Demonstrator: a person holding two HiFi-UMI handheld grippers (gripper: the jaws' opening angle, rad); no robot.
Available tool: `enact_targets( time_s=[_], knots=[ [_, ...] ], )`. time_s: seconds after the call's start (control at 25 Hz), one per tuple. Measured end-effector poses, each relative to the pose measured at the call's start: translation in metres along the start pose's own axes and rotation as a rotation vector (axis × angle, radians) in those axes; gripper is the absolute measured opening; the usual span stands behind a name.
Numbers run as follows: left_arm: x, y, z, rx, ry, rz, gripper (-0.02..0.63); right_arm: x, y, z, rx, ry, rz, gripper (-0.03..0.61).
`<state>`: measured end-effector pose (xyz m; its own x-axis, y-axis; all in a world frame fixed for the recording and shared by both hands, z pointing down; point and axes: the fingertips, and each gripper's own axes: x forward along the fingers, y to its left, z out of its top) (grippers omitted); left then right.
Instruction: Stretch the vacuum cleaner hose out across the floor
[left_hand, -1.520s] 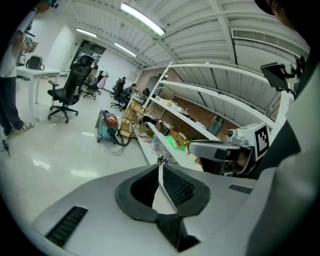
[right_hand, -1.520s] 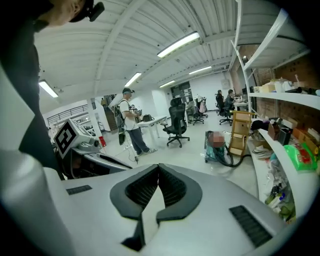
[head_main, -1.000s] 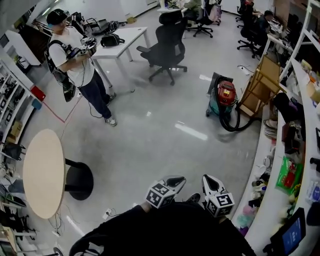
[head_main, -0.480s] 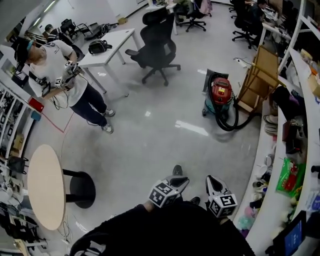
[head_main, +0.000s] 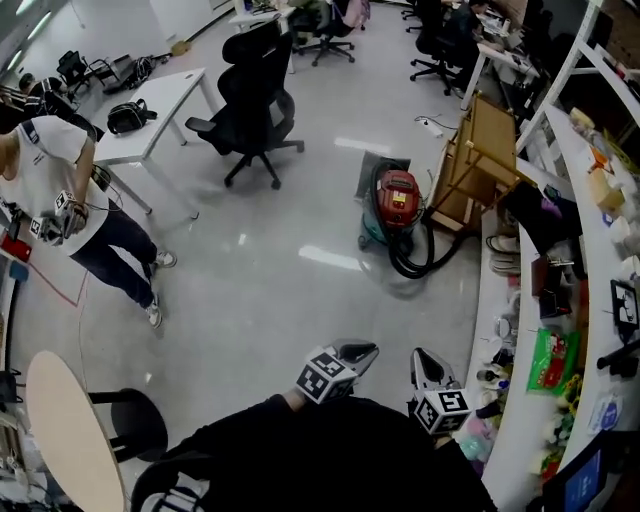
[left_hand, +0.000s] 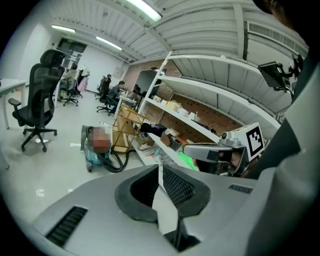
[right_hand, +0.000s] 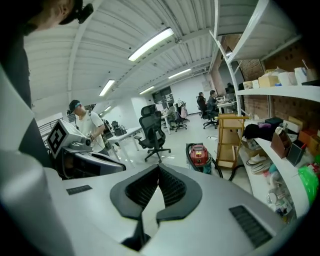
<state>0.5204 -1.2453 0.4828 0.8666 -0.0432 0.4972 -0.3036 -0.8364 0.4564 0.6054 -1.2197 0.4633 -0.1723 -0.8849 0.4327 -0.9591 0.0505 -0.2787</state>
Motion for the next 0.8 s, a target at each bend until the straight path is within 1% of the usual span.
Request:
enact_targets(
  time_s=[0.12,0.28,0.4,0.52,0.64,0.8],
  knots=[
    [0.001,0.04,0.013,-0.035,0.01,-0.027,0.038,0.032,0.005,0.01,-0.003,0.032,-0.019,0.014],
    [0.005,0.092,0.028,-0.077,0.01,-0.023,0.038,0.067,0.001,0.023,0.0,0.071,-0.048,0.012],
    [0.011,0.12,0.039,-0.101,0.013,-0.017,0.038,0.091,-0.007,0.034,0.006,0.094,-0.06,0.014],
    [0.023,0.141,0.051,-0.113,0.019,-0.007,0.038,0.116,-0.016,0.039,0.003,0.113,-0.033,0.014],
    [0.036,0.16,0.065,-0.118,0.016,0.02,0.038,0.145,-0.031,0.049,0.005,0.109,0.005,0.014],
    [0.06,0.184,0.099,-0.101,0.0,0.087,0.038,0.191,-0.071,0.081,0.008,0.073,0.063,0.014]
  ],
)
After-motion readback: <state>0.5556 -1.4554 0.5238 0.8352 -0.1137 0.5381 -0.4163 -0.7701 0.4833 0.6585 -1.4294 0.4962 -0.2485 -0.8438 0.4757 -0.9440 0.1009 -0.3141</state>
